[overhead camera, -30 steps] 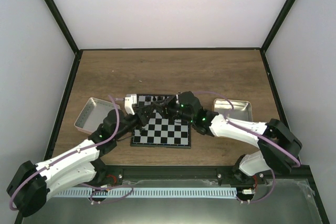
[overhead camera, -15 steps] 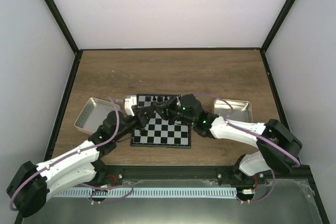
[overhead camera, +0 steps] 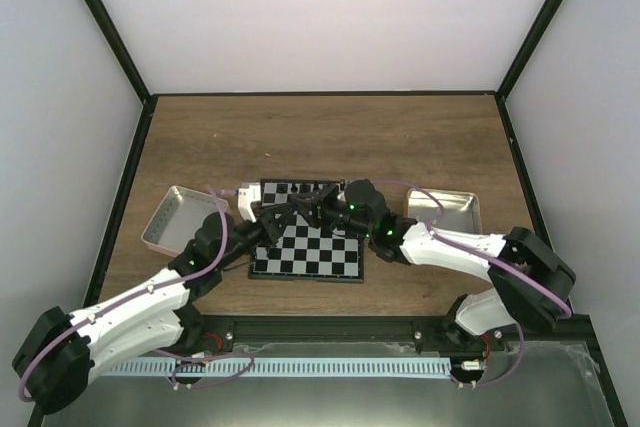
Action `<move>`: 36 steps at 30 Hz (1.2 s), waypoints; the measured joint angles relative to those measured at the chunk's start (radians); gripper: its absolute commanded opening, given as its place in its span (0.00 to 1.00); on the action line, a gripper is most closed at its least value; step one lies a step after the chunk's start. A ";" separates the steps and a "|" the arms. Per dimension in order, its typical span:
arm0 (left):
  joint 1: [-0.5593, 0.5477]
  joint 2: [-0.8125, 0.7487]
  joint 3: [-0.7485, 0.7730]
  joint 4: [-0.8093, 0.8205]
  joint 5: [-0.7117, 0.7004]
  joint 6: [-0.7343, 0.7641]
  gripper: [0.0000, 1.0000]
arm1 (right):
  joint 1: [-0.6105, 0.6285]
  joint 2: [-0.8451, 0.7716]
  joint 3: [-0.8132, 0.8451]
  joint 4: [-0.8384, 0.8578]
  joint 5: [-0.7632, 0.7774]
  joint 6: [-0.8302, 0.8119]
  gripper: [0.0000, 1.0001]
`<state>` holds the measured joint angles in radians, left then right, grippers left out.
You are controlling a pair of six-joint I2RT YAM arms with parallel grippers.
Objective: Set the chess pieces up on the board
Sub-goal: Place the chess piece on the chessboard.
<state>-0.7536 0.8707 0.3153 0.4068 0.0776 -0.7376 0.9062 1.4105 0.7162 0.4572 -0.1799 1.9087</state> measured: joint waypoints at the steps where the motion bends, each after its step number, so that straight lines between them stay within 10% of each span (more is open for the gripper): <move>1: 0.000 0.001 0.000 0.002 0.002 0.002 0.08 | 0.000 0.000 0.000 0.000 0.000 0.000 0.15; 6: -0.001 0.001 0.002 -0.008 -0.006 0.012 0.04 | -0.001 0.000 -0.004 0.001 -0.001 -0.003 0.23; 13: -0.004 0.019 0.136 -0.261 -0.035 0.059 0.04 | -0.007 -0.010 -0.003 -0.063 -0.014 -0.121 0.65; 27: 0.016 0.555 0.649 -1.168 -0.010 0.311 0.04 | -0.035 -0.365 -0.066 -0.520 0.335 -0.578 0.68; 36: 0.055 0.869 0.889 -1.383 -0.001 0.467 0.08 | -0.035 -0.498 -0.142 -0.673 0.488 -0.675 0.68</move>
<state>-0.6983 1.7397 1.2045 -0.9764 0.0765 -0.2710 0.8715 0.9123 0.5747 -0.2161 0.3080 1.2335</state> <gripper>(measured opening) 0.073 0.679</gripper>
